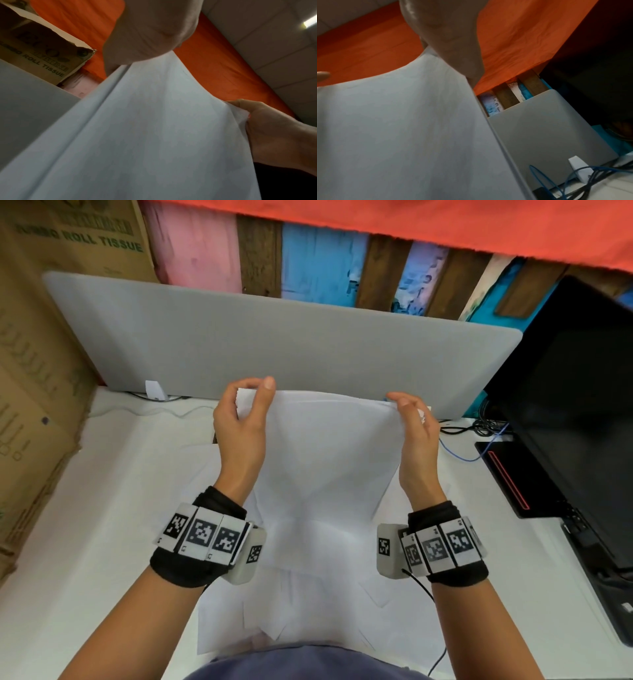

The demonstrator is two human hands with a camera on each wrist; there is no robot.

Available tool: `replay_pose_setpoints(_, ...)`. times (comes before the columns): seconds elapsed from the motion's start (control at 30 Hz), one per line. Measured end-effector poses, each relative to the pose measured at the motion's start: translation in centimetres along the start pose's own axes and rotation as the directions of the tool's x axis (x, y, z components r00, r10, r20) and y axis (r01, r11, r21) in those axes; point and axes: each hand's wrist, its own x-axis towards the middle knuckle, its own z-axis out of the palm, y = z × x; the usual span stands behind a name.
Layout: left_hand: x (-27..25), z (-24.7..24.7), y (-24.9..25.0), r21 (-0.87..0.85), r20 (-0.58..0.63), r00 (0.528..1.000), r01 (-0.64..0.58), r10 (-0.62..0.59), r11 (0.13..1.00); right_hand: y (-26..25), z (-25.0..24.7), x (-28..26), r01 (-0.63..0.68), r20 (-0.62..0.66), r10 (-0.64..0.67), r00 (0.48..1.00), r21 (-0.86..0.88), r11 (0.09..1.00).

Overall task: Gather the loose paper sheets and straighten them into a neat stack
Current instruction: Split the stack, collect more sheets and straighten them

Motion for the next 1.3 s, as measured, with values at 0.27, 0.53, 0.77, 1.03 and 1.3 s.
replay_pose_setpoints(0.27,0.9,0.8,0.6,-0.059,-0.075,0.992,-0.108,0.103,0.992,0.1,0.4,0.1,0.066,-0.094,-0.061,0.994,0.041,0.997)
replay_pose_setpoints(0.53,-2.5,-4.3,-8.9,0.166,0.319,0.921,0.179,-0.224,0.970,6.6,-2.7,-2.8,-0.279,0.270,0.303,0.914,-0.125,0.952)
replay_pose_setpoints(0.77,-3.6,-4.0,-9.7,0.094,0.224,0.944,0.227,-0.243,0.969,8.1,-3.0,-3.3,-0.302,0.199,0.317,0.927,-0.103,0.948)
replay_pose_setpoints(1.03,-4.6,-4.2,-8.9,-0.077,0.139,0.985,0.109,-0.098,0.991,7.5,-2.9,-4.0,-0.259,0.241,0.266,0.934,-0.060,0.964)
replay_pose_setpoints(1.3,-2.3,-5.0,-6.5,-0.147,0.160,0.987,0.036,-0.013,0.988,5.2,-2.8,-3.0,-0.126,0.239,0.124,0.963,-0.008,0.992)
